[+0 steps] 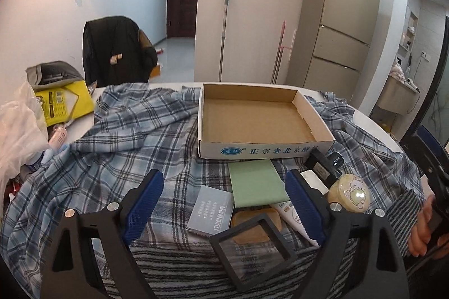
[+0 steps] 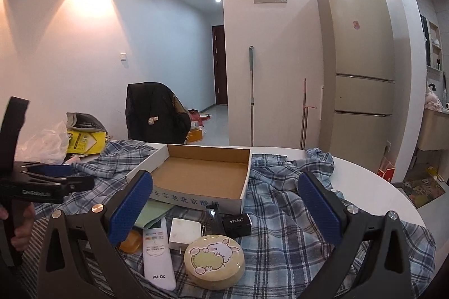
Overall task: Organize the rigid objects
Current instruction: 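Reach down and grasp the black square frame with the left gripper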
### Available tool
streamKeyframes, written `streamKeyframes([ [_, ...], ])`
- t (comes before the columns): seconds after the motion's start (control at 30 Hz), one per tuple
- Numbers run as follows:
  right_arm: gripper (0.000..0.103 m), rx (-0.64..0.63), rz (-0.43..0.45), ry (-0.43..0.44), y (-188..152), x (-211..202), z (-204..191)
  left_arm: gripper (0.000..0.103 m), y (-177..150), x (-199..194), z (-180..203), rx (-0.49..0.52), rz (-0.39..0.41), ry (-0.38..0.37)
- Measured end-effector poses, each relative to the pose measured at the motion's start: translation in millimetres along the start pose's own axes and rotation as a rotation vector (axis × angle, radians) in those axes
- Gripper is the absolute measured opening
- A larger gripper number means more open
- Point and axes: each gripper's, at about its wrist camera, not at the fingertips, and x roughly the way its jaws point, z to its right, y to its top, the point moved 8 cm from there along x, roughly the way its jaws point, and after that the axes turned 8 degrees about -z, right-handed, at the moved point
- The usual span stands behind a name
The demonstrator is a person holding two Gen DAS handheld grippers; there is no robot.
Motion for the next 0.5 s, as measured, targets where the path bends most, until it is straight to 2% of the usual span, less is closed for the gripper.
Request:
streamKeyframes([
  [0.13, 0.103, -0.003, -0.032, -0.008, -4.5, 8.8, 3.1, 0.090, -3.3, 21.7, 11.1, 0.027, -0.091, -0.013],
  [0.2, 0.103, 0.000, -0.055, -0.025, -7.8, 15.4, 8.6, 0.090, -14.1, 34.7, 15.6, 0.008, -0.170, -0.041],
  [0.3, 0.103, 0.026, -0.096, -0.032, -13.3, 25.5, 17.3, 0.090, -50.4, 46.8, 19.1, -0.041, -0.356, -0.086],
  [0.33, 0.103, 0.033, -0.109, -0.030, -15.7, 28.8, 18.8, 0.090, -58.8, 47.2, 20.1, -0.051, -0.389, -0.091],
  [0.37, 0.103, 0.039, -0.128, -0.028, -18.3, 32.6, 19.8, 0.090, -65.5, 46.3, 18.9, -0.073, -0.403, -0.076],
  [0.43, 0.103, 0.048, -0.155, -0.024, -21.9, 39.2, 21.7, 0.090, -65.8, 43.2, 19.7, -0.101, -0.383, -0.060],
  [0.5, 0.103, 0.061, -0.175, -0.026, -26.1, 43.3, 24.5, 0.090, -64.9, 47.0, 28.5, -0.100, -0.384, -0.061],
])
